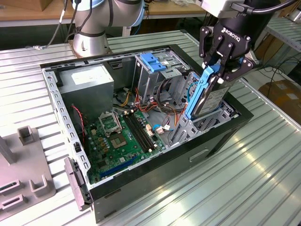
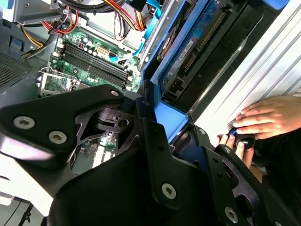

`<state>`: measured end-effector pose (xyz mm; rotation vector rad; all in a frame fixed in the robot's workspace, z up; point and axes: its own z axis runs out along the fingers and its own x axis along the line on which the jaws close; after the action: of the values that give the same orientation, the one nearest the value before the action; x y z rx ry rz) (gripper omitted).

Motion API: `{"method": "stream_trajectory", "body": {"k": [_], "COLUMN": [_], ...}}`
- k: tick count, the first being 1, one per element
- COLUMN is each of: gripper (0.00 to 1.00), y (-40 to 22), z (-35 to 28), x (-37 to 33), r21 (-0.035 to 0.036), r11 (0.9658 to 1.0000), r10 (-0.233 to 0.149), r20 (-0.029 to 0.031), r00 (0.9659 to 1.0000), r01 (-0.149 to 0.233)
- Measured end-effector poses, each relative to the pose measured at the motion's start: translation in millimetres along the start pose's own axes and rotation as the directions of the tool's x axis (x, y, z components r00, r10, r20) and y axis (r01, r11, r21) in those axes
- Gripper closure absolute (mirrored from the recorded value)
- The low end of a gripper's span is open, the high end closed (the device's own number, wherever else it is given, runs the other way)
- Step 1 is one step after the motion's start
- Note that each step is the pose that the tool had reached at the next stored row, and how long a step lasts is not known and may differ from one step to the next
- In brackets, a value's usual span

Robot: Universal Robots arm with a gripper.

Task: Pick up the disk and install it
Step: 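Insert the disk into the insertion slot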

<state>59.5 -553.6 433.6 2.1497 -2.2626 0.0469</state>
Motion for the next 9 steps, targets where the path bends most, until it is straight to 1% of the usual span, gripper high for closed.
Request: {"method": "stream_trajectory", "body": {"k": [9], "gripper": [0.63], "y": [0.0], "z": [3.7], "x": [-0.1], "r21": [0.0], "r11": [1.0], "r10": [0.0], "r20": [0.0], "r00": [1.0], "r01": [0.0]}}
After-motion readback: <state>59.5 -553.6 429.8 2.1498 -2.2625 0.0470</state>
